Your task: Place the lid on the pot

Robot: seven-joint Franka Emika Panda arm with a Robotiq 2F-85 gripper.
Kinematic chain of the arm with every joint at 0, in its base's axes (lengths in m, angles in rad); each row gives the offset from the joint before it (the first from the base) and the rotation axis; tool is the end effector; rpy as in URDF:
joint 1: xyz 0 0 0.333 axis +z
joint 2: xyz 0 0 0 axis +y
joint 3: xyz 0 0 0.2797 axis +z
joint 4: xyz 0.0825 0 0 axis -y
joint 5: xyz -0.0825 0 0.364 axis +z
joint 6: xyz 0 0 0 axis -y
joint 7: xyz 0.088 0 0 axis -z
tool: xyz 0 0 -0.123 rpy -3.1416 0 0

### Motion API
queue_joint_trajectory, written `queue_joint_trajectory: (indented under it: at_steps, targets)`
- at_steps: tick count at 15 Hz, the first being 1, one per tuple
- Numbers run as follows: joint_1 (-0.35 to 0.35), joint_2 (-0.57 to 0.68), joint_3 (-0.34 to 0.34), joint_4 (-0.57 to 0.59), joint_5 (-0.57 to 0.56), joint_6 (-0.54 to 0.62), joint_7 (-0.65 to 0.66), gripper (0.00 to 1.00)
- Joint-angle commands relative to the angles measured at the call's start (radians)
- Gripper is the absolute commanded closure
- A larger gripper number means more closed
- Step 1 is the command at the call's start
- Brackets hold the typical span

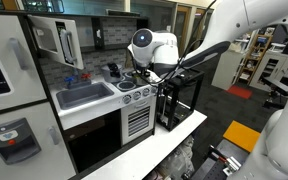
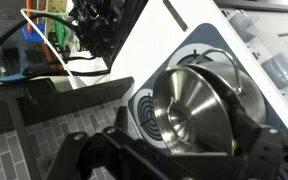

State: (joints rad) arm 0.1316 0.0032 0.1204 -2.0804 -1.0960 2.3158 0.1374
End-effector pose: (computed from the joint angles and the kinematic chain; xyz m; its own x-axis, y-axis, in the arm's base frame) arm 0.5522 0.1139 0.4208 0.6849 0.7285 0.0167 0.4470 -0.4381 0.7799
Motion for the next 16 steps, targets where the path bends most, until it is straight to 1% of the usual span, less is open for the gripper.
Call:
queue_joint_trajectory:
  at_steps: [1,3,8,11,13,16]
  targets:
    - [-0.020,0.024,-0.018,0.050,0.074,-0.019,-0.079,0.00]
    - [-0.025,0.028,-0.026,0.066,0.150,-0.022,-0.148,0.00]
    - [-0.022,0.025,-0.026,0.094,0.293,-0.074,-0.291,0.00]
    - [-0.019,0.020,-0.022,0.122,0.426,-0.122,-0.414,0.00]
    - [-0.017,0.021,-0.020,0.147,0.493,-0.164,-0.472,0.00]
    - [-0.016,0.021,-0.017,0.180,0.566,-0.225,-0.532,0.00]
